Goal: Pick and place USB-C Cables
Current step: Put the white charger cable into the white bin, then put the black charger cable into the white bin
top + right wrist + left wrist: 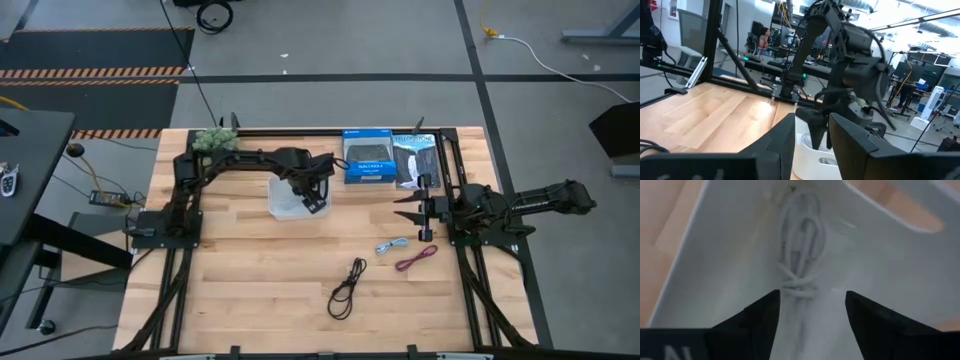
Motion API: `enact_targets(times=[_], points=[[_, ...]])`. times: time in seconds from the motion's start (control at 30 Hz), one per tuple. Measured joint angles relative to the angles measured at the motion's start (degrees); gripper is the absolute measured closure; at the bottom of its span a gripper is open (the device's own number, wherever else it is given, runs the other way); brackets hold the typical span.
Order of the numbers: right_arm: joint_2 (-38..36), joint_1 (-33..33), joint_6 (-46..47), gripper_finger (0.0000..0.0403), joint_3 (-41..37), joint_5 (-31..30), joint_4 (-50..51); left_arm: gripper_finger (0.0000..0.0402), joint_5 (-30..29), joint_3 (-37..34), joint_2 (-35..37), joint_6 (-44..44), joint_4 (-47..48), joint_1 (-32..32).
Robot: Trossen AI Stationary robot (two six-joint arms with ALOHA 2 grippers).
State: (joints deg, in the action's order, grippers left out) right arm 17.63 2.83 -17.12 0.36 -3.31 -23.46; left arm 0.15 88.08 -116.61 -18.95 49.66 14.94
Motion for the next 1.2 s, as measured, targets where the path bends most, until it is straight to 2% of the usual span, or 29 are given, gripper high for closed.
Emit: enact_targets(times=[0.23,0.47,0.7,1.0,1.2], points=[[0.0,0.0,0.0,0.0275,0.0,-0.1,-0.5,0.017,1.3,7.7,0.7,-7.6,10.1,-1.3],[0.1,0.0,0.0,0.0275,0.0,0.0,-0.5,0.0172,1.3,16.2,0.7,-22.0,16.6,-3.6],[0.1,0.0,0.0,0.0275,0.0,0.0,-0.5,0.0173,1.3,20.7,0.7,-33.9,16.8,-8.5],[0.1,0.0,0.0,0.0275,0.0,0.0,-0.5,0.0173,0.8,21.5,0.7,-48.0,14.8,-17.8],[0.1,0.0,0.0,0.0275,0.0,0.0,-0.5,0.0173,-1.8,21.5,0.7,-58.6,10.2,-23.4]])
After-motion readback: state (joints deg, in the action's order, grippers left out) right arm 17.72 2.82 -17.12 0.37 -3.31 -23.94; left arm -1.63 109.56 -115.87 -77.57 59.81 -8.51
